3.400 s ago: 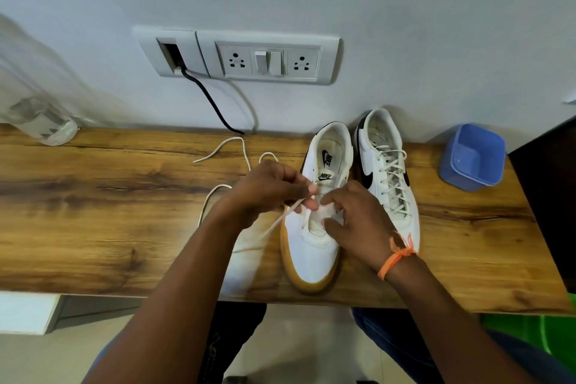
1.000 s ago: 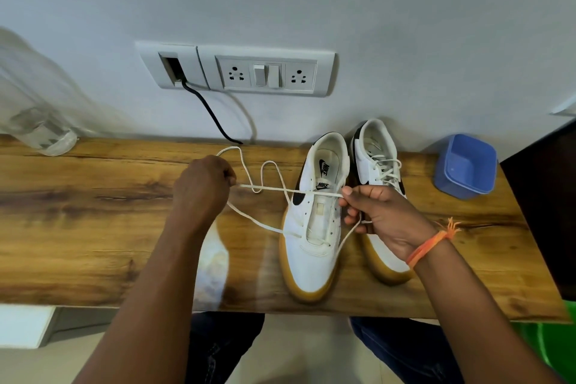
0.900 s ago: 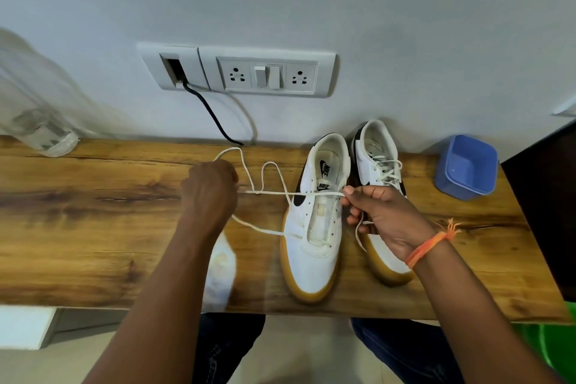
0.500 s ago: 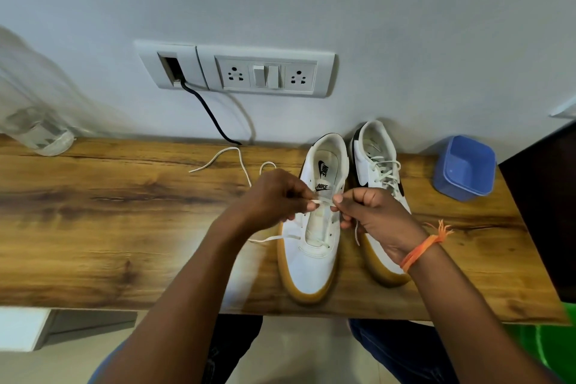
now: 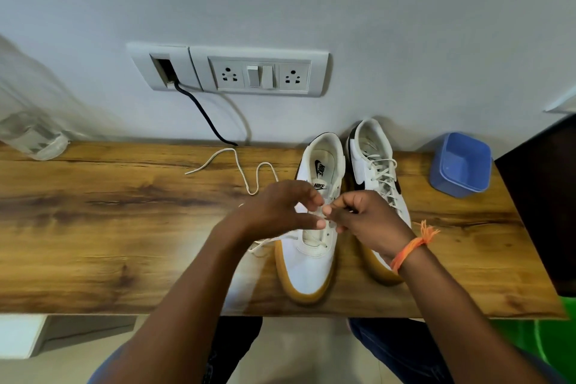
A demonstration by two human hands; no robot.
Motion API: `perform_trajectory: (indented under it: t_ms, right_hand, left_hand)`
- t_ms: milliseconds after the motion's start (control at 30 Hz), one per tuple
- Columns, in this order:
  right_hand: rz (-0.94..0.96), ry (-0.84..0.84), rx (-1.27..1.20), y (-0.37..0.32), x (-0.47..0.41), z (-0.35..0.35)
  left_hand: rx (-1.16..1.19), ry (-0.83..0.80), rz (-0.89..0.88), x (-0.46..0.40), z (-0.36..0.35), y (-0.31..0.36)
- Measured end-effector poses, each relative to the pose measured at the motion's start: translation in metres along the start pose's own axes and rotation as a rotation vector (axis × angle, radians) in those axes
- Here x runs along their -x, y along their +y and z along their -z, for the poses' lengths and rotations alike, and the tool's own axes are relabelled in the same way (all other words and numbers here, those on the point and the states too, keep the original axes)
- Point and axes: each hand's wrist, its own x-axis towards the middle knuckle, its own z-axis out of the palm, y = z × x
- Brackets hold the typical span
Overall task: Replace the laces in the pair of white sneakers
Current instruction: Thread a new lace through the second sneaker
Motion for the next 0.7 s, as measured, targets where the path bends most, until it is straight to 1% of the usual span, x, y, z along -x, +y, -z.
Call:
perform_trajectory:
  t_ms: [33,100,233,300,400,467,533,600,700]
  right_hand:
    - [0.0,-0.004,-0.039,-0.001,0.0,-0.001]
    - [-0.016,-0.006,-0.125,-0.002,0.0,0.0]
    - [-0.058,0.031,-0.191,-0.001,0.0,0.006]
    - [-0.07,0.025,-0.201,0.0,0.0,0.008]
    - [-0.06,0.021,-0.213,0.0,0.001,0.007]
    - [-0.054,0.018,-0.223,-0.001,0.001,0.007]
    - [-0.069,0.0,-0.244,-0.002,0.001,0.009]
    - [-0.088,-0.027,-0.279,-0.002,0.002,0.011]
    - [-0.102,-0.045,-0.32,-0.004,0.004,0.011]
  left_hand:
    - [0.108,-0.042,0.007,-0.002,-0.009,0.004]
    - [0.25,-0.045,0.045,-0.005,-0.02,0.008]
    - [0.345,0.001,0.072,-0.007,-0.015,0.003]
    - [0.354,0.001,0.073,-0.007,-0.01,0.001]
    - [0.247,0.019,0.05,-0.007,-0.011,0.002]
    - [0.205,0.068,-0.013,-0.009,-0.012,0.001]
    - [0.193,0.067,-0.079,-0.009,-0.012,0.0]
    - [0.237,0.048,-0.084,-0.008,-0.011,0.0]
    - [0.358,0.034,-0.027,-0.007,-0.009,0.0]
